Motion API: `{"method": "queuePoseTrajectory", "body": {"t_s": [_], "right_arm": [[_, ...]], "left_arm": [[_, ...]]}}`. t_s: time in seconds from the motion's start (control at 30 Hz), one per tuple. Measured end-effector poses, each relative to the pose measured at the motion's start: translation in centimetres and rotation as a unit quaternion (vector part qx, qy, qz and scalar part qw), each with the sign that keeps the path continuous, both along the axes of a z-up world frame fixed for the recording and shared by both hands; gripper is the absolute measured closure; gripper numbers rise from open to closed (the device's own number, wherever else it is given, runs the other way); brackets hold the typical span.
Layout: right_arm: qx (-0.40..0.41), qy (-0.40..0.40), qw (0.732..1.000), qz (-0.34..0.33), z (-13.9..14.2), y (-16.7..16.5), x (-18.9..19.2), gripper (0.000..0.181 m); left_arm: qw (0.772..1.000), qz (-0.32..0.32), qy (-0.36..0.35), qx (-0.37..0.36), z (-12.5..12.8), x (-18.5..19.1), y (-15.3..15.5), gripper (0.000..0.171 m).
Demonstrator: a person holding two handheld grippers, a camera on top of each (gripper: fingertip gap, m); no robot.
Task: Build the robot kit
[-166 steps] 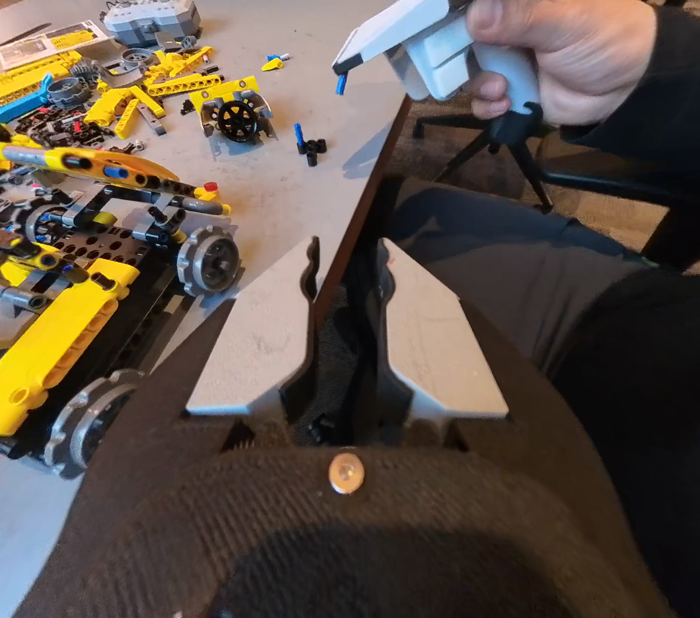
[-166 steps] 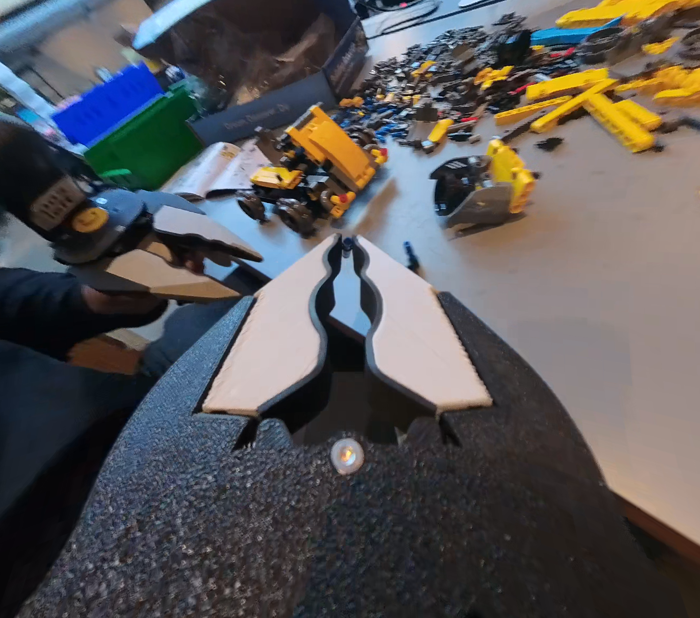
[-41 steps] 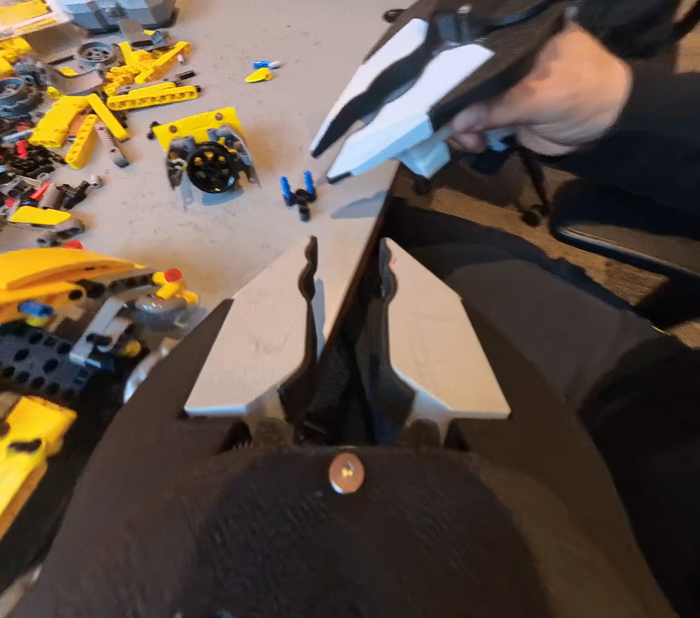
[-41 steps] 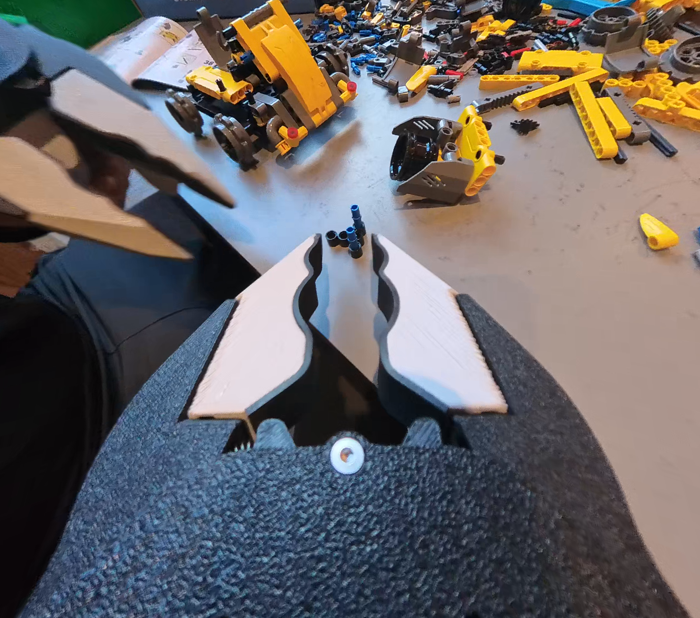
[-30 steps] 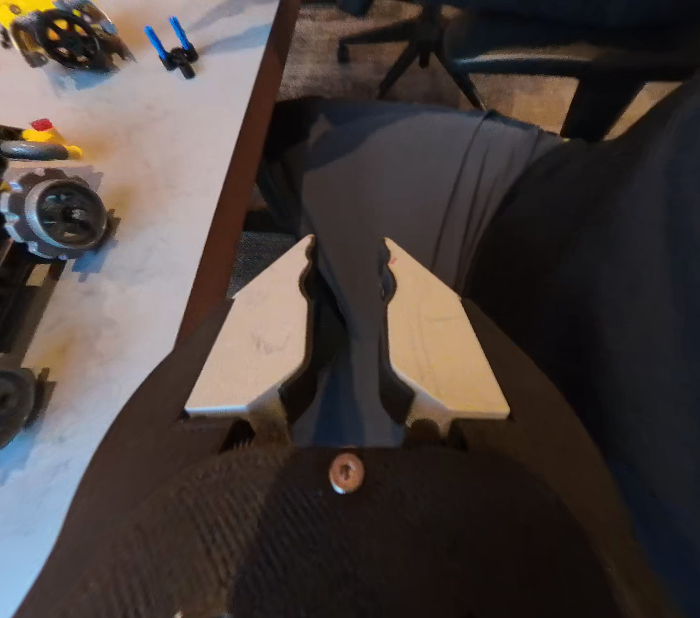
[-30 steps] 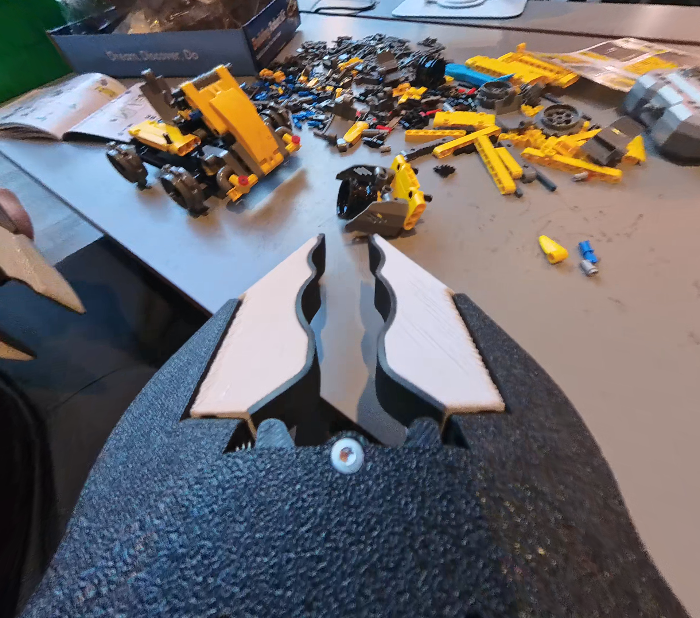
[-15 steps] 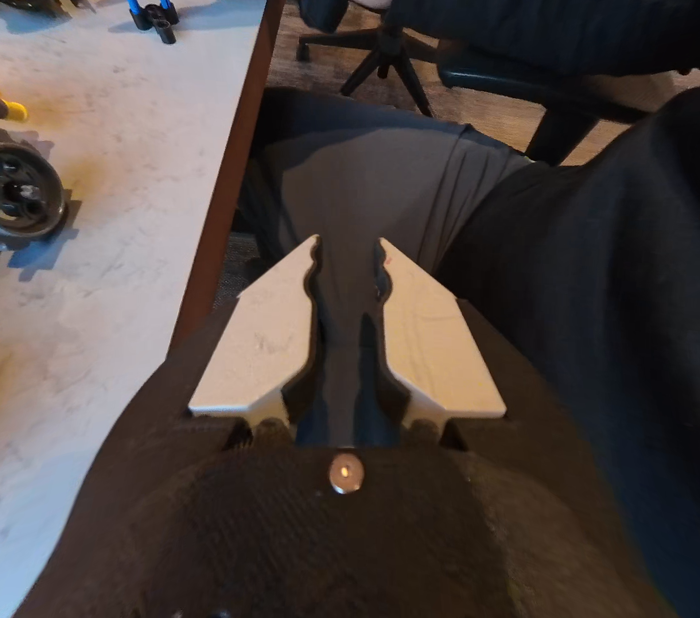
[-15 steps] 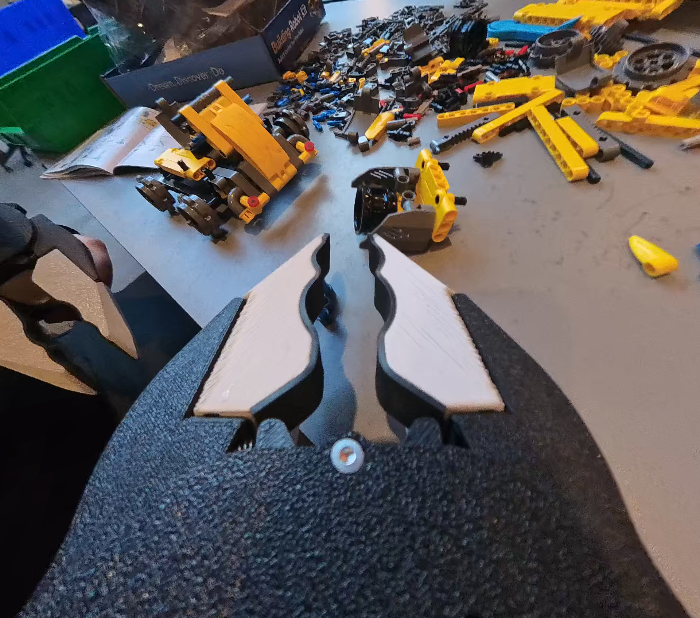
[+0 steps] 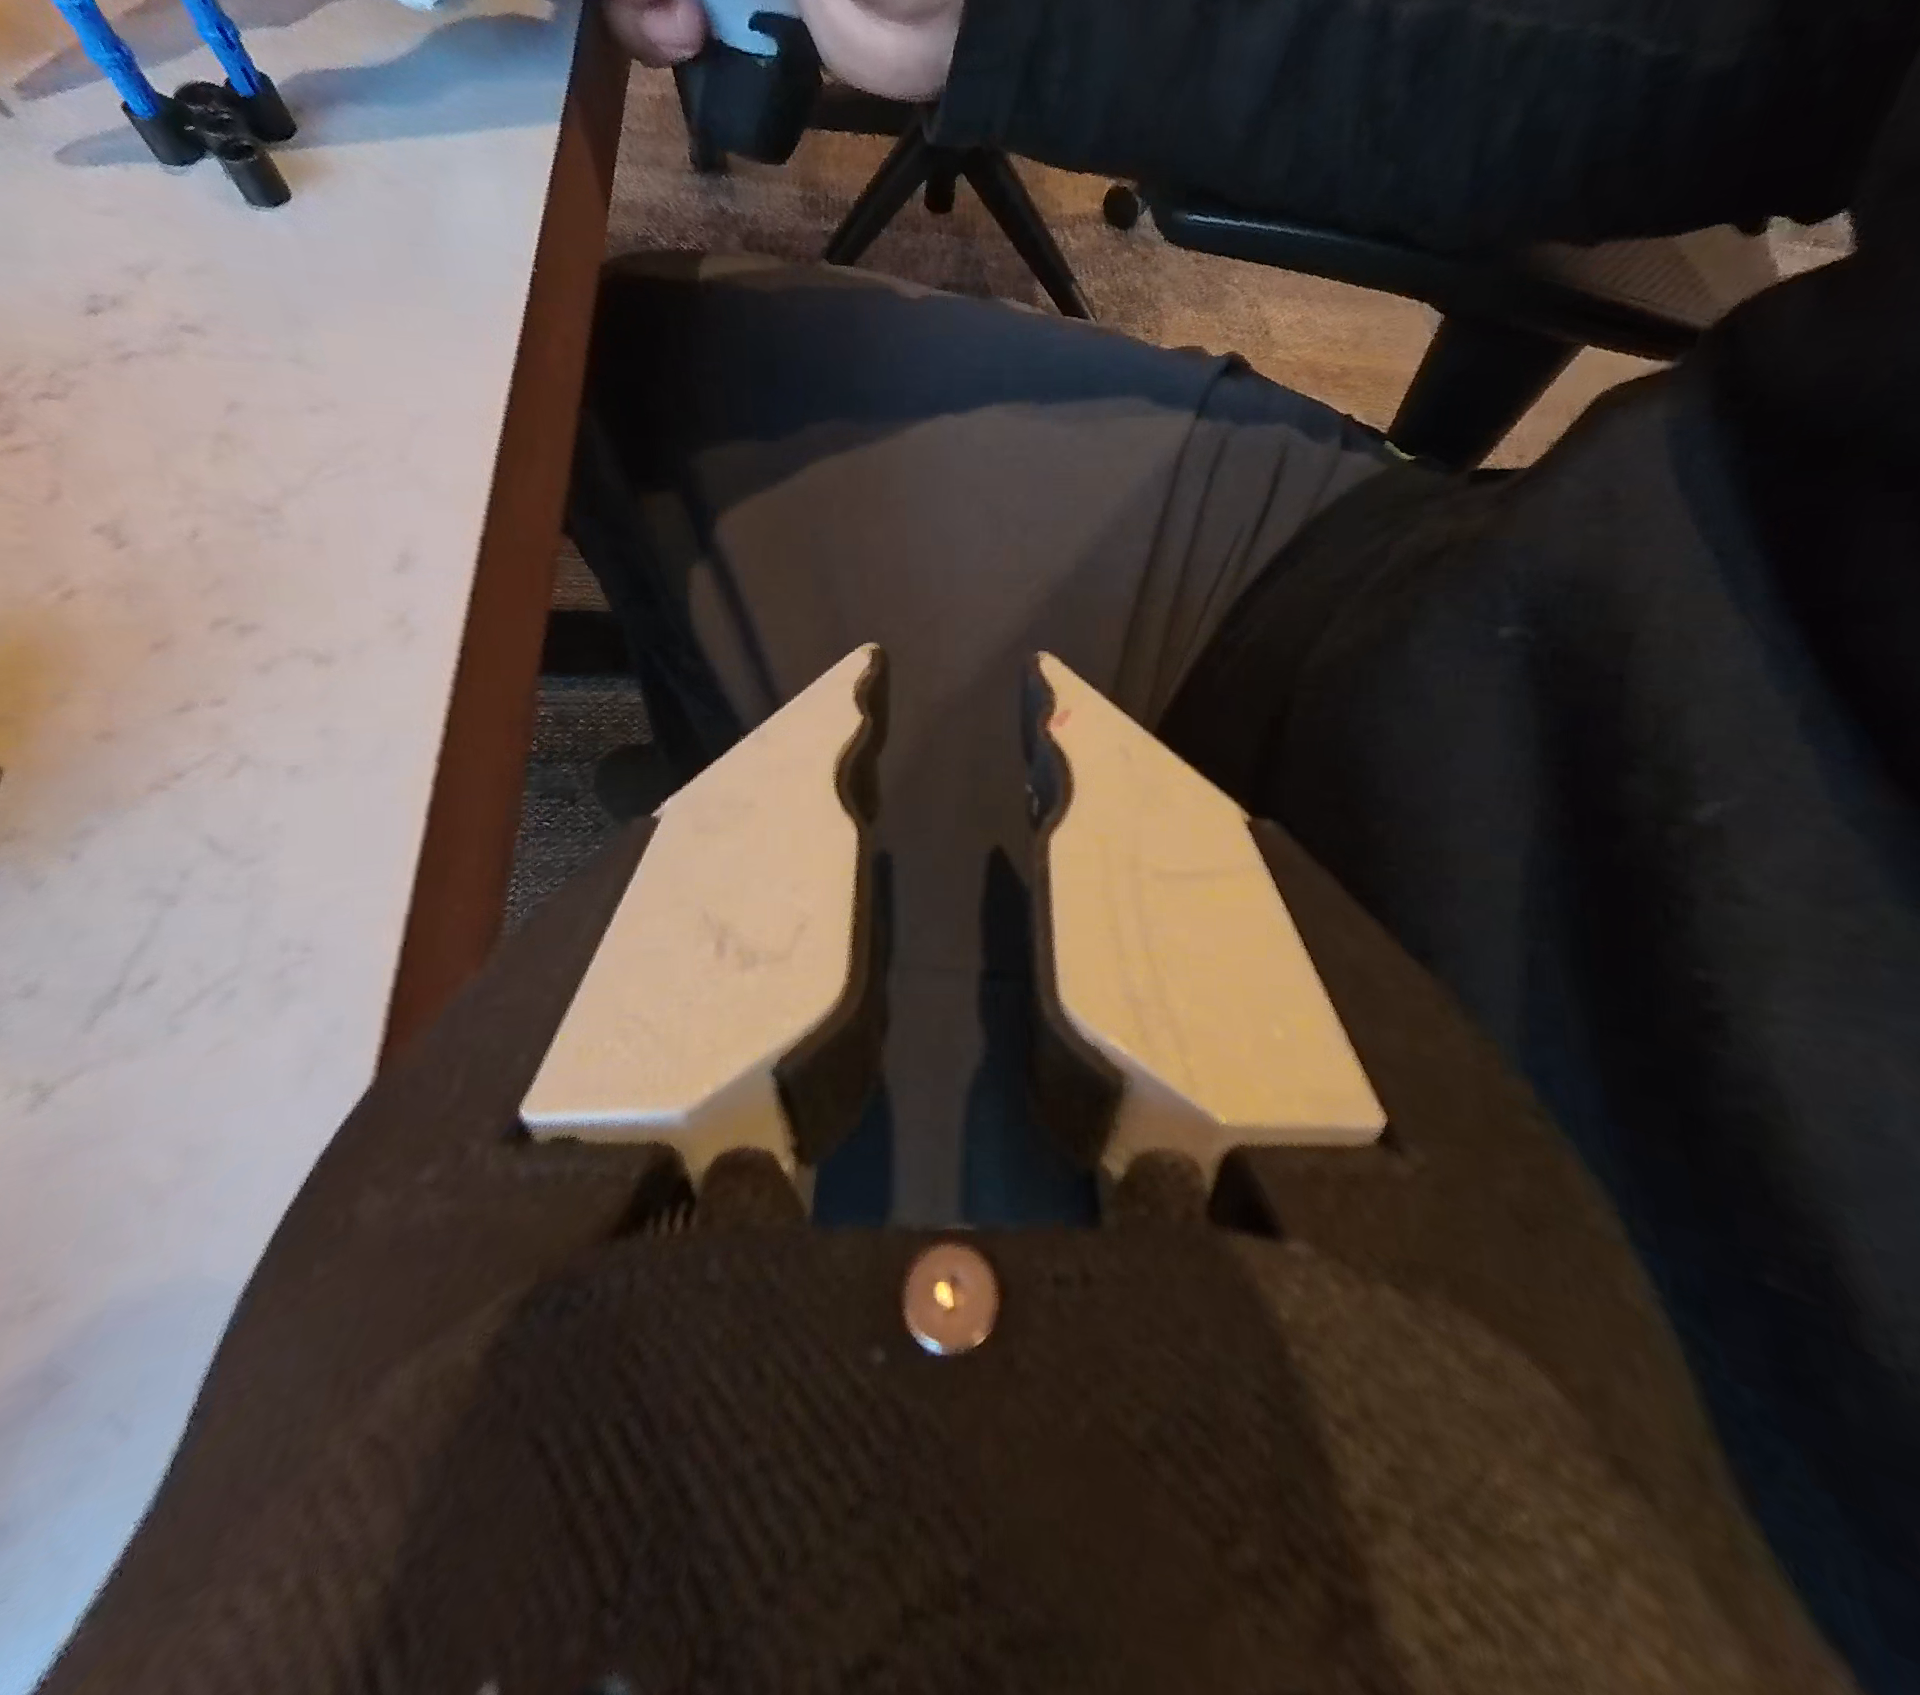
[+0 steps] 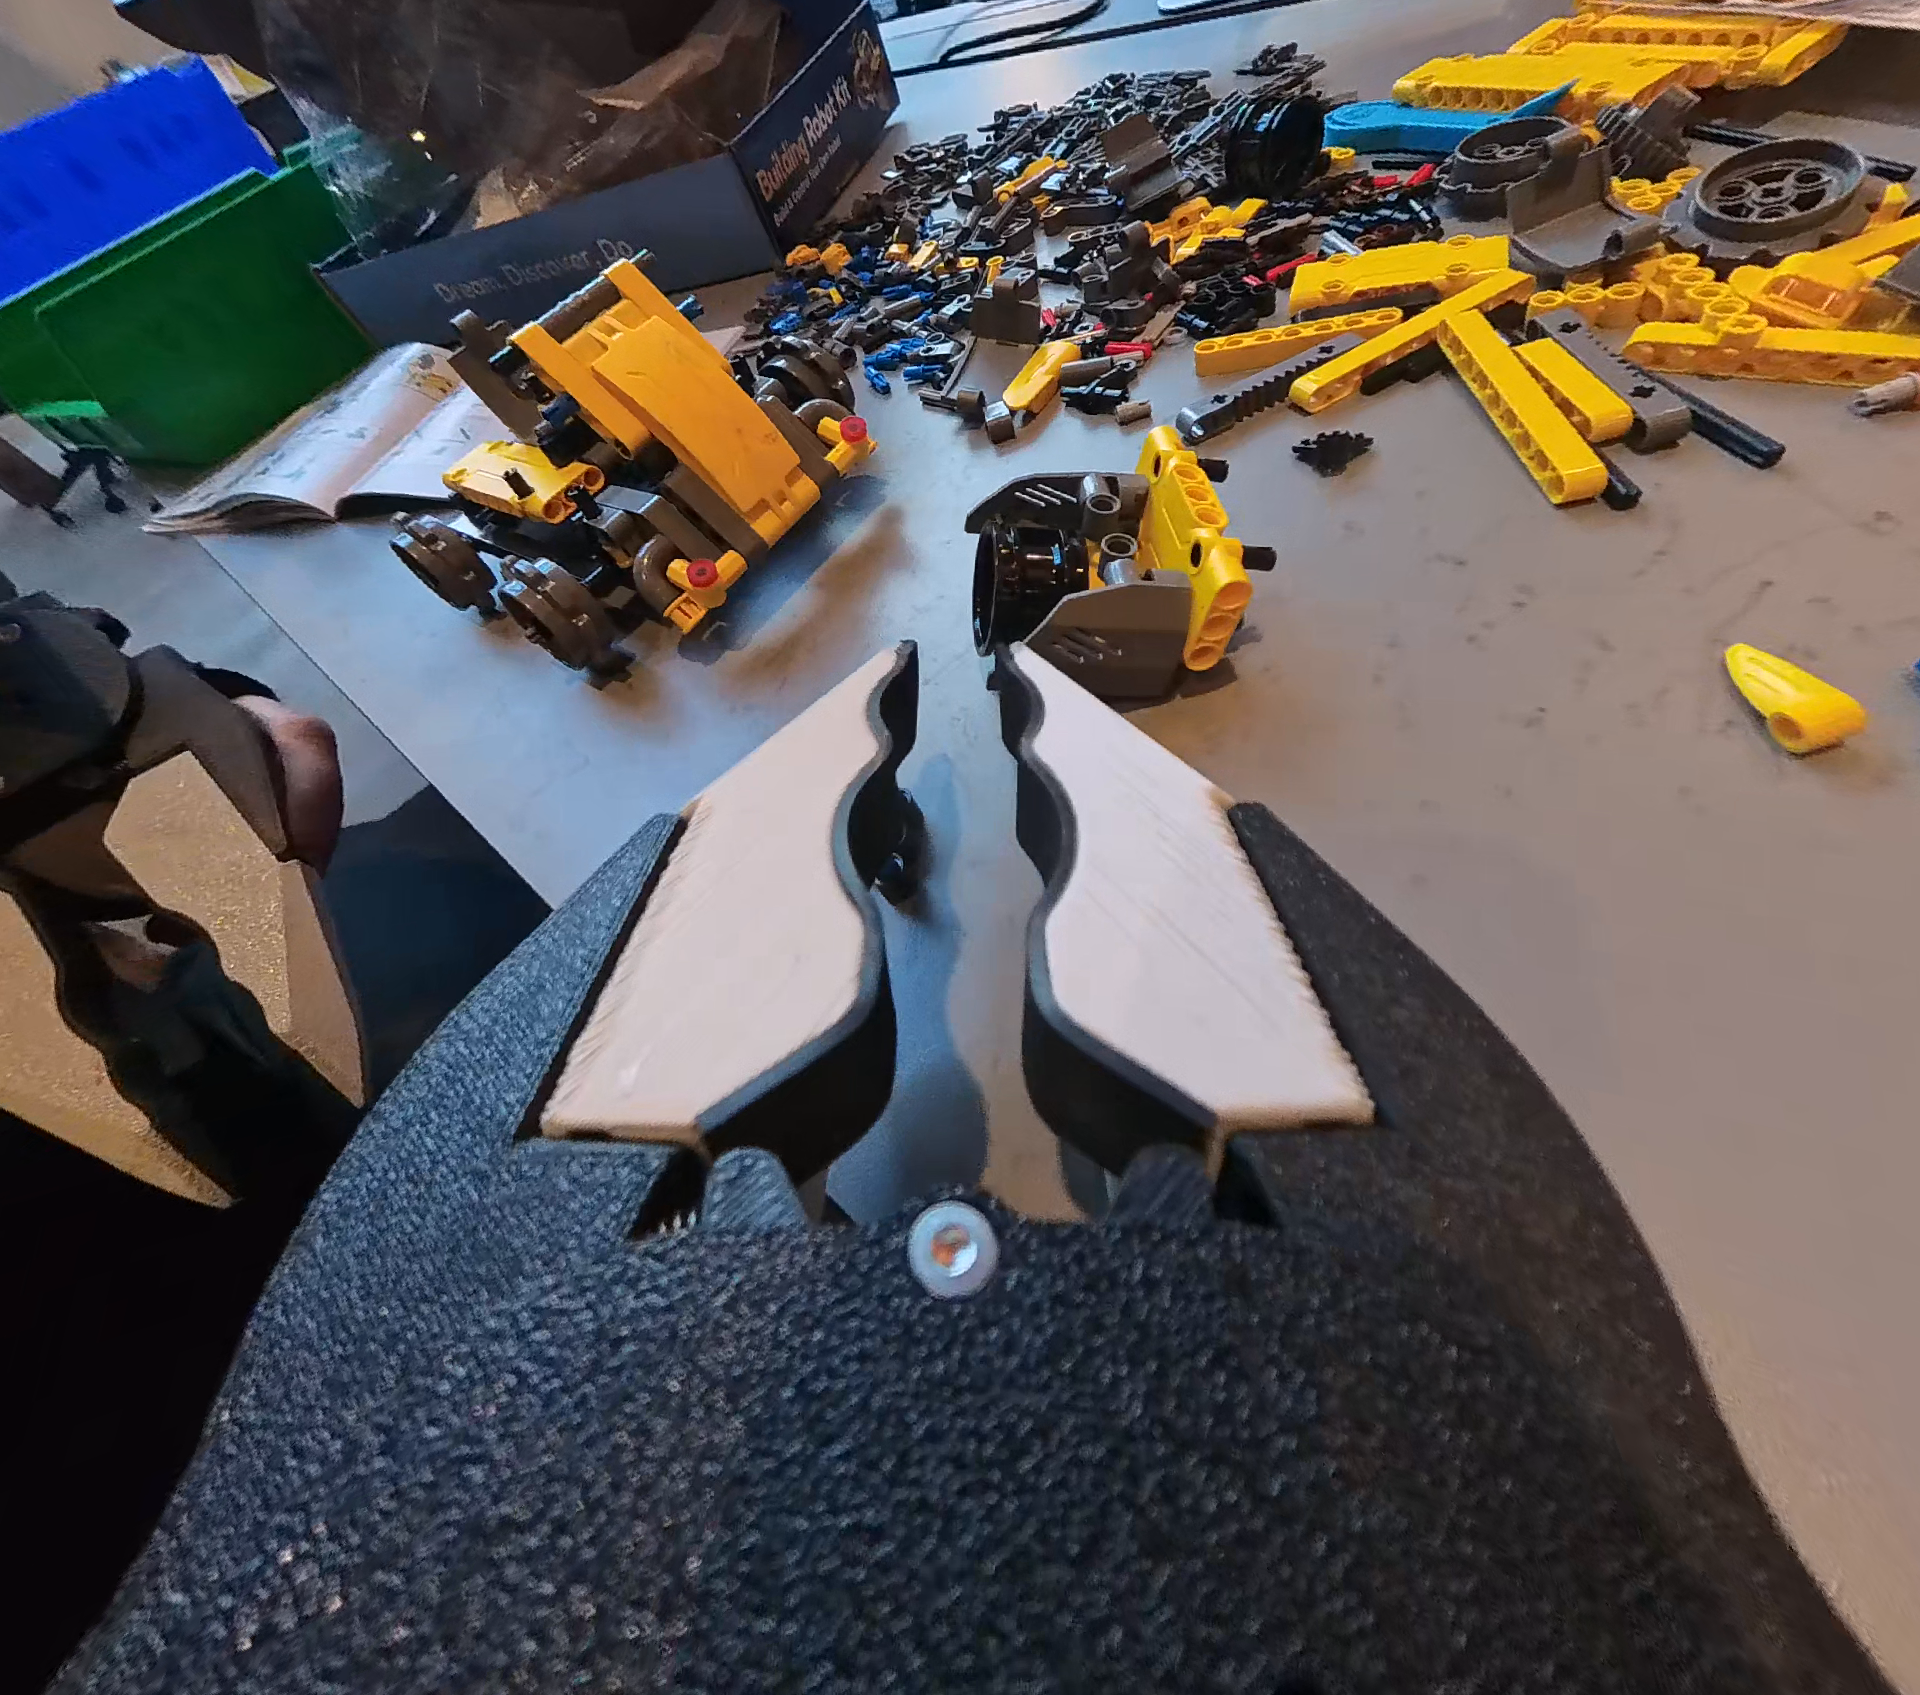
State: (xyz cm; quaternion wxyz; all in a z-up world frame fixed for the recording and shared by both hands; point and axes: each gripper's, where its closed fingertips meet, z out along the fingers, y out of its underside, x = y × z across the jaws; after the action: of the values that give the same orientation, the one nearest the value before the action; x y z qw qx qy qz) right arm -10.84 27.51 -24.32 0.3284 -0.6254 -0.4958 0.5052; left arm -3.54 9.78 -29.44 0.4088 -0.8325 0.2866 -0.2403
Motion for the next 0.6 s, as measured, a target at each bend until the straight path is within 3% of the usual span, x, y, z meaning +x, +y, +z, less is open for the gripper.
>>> {"method": "queuePoseTrajectory", "body": {"t_s": [0.6], "right_arm": [[-0.033, 0.013, 0.999, 0.027, 0.11, -0.55, -0.05, 0.179]], "left_arm": [[1.000, -0.002, 0.015, -0.011, -0.90, -0.20, -0.16, 0.149]]}}
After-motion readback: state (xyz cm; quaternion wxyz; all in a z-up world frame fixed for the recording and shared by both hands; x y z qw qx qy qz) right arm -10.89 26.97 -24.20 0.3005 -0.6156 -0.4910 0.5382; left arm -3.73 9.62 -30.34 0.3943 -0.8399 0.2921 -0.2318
